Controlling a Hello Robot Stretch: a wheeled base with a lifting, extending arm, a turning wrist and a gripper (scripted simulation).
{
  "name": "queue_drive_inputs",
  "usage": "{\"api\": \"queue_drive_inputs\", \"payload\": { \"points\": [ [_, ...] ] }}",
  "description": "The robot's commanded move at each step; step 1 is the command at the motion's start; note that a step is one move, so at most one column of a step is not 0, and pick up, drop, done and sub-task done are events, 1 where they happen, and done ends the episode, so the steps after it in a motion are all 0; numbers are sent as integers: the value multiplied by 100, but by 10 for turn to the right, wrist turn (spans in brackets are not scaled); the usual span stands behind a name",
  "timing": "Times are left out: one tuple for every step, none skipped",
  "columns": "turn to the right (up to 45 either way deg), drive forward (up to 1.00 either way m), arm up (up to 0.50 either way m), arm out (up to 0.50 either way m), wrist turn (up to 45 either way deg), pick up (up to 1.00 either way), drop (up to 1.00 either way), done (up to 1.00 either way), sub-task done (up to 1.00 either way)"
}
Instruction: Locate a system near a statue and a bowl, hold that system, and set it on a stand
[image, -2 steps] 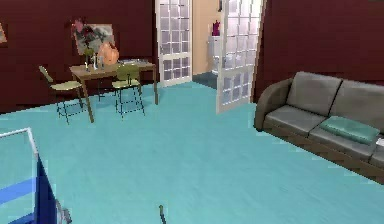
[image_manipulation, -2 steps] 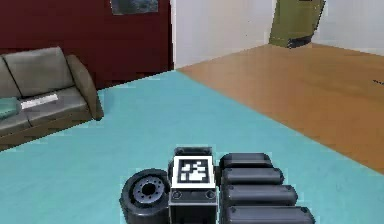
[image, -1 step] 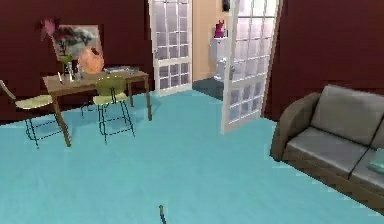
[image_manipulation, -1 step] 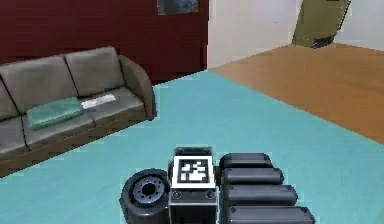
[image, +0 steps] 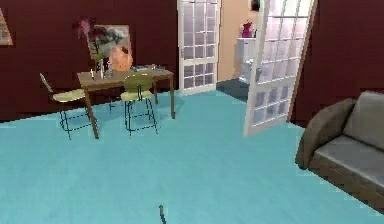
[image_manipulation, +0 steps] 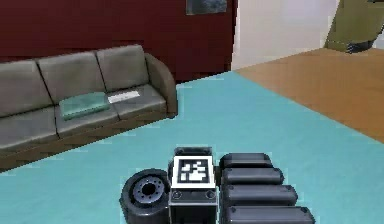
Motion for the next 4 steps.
{"api": "queue_drive_inputs", "payload": {
  "points": [
    [0, 100, 0, 0, 0, 0, 0, 0, 0],
    [0, 100, 0, 0, 0, 0, 0, 0, 0],
    [60, 0, 0, 0, 0, 0, 0, 0, 0],
    [0, 25, 0, 0, 0, 0, 0, 0, 0]
  ]
}}
